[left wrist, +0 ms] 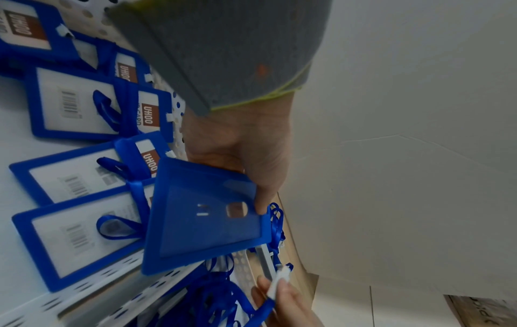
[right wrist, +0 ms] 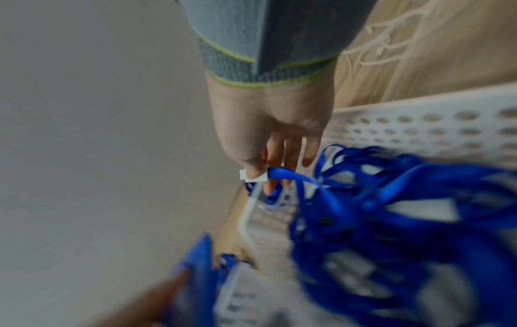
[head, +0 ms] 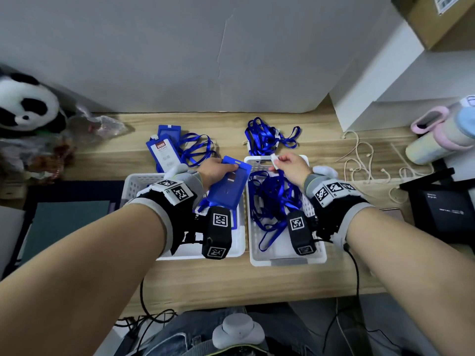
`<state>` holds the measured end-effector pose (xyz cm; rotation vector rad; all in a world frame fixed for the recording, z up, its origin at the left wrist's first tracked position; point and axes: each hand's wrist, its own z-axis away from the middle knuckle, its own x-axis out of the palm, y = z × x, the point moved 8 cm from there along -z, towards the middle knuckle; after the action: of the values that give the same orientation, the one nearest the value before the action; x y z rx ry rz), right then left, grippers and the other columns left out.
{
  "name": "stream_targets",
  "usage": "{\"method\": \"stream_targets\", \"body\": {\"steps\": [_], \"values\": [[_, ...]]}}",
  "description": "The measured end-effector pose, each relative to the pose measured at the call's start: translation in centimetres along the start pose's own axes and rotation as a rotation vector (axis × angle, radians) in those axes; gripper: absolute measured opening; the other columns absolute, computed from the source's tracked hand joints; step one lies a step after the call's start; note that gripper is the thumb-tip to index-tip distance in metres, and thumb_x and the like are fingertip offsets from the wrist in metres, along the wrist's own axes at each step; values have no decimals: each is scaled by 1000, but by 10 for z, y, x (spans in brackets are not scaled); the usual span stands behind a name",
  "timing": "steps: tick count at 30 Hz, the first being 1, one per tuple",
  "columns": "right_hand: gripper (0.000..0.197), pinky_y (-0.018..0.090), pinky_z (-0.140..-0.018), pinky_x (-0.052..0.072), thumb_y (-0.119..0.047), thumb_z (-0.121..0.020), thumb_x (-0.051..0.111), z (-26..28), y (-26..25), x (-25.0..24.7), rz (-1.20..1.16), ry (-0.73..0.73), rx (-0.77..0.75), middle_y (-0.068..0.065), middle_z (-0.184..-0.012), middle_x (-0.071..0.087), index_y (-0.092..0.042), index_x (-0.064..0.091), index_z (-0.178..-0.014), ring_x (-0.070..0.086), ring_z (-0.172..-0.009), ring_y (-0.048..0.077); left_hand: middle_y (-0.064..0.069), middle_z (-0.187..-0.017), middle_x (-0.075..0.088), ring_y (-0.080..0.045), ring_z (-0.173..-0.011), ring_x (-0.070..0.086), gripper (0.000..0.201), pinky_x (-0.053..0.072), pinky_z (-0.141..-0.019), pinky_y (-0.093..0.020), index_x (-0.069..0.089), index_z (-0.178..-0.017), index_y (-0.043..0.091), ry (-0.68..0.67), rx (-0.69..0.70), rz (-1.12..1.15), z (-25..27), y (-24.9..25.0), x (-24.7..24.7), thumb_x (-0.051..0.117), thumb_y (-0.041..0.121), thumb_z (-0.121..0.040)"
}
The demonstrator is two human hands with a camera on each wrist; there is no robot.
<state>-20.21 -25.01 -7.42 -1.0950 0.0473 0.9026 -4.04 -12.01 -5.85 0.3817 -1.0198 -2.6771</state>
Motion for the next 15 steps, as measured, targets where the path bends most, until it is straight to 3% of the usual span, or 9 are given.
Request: {"method": "stream_targets", "body": {"steps": [3,5,8,11,15], "values": [[17,23,-65,45,-11,-99,40,2,-38,-5,-346,-7,-39,1,-69,51,-13,50,-86,48,-61,13,-16,-100,66,-30,-89,62,11,50,-94,-48,60,-81,12,18,46,6,6,13,-8,65,20,-87],[6,23,-56,44,-10,-98,41,4,-68,-11,-390,8,-110,-1,-70,41,-10,47,-97,38,-54,11,-15,-98,67,-30,-90,63,11,51,-92,-48,60,-82,12,25,64,9,8,21,-13,65,21,-87],[14,16,-41,31,-6,-96,44,14,-111,-17,-341,18,-197,-2,-73,38,-13,38,-107,31,-46,6,-8,-81,64,-25,-78,61,14,52,-88,-44,58,-78,13,43,107,17,15,31,-23,63,20,-89],[6,13,-34,19,-16,-101,36,33,-157,-23,-463,-23,-297,-3,-66,29,-16,42,-102,24,-34,0,-5,-79,64,-21,-74,60,13,52,-84,-41,58,-79,14,61,150,20,20,40,-34,63,22,-89],[27,12,-35,13,-35,-102,27,60,-200,-23,-540,-85,-395,-4,-60,23,-19,49,-106,16,-36,2,-4,-76,62,-20,-72,58,15,50,-86,-41,57,-76,15,71,218,42,33,46,-49,62,21,-89]]}}
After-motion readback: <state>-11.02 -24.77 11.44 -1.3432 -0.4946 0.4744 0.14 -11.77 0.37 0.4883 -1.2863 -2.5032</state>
